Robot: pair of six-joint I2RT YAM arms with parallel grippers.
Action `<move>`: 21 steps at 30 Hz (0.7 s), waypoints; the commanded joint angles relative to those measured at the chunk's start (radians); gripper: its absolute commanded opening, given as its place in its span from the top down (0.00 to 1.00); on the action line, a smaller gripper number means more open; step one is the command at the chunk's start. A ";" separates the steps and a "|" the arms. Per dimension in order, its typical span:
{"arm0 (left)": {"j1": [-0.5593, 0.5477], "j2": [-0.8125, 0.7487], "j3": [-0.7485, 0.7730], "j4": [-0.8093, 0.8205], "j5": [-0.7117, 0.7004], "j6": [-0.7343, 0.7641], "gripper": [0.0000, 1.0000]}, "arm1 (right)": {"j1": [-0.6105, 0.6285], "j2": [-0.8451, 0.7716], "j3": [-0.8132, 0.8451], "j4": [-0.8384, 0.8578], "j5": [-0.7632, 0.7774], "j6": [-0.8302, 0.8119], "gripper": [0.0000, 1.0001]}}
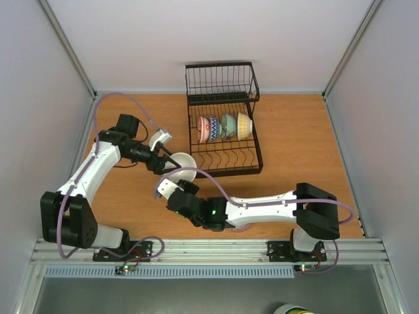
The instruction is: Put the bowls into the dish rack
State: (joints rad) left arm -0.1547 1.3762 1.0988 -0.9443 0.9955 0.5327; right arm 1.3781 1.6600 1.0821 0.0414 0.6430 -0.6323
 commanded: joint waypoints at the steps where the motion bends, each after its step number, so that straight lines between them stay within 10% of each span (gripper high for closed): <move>1: -0.005 0.037 0.044 -0.097 0.040 0.054 0.11 | 0.018 -0.002 -0.021 0.235 0.189 -0.116 0.99; 11: -0.012 0.108 0.098 -0.287 0.123 0.228 0.14 | 0.042 0.059 -0.079 0.522 0.291 -0.310 0.99; 21: -0.022 0.111 0.103 -0.307 0.127 0.275 0.76 | 0.042 0.055 -0.087 0.496 0.275 -0.279 0.99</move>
State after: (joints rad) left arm -0.1631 1.4933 1.1839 -1.1942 1.0744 0.7723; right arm 1.4254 1.7241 0.9905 0.4526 0.8913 -0.9157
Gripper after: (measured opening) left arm 0.672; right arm 0.042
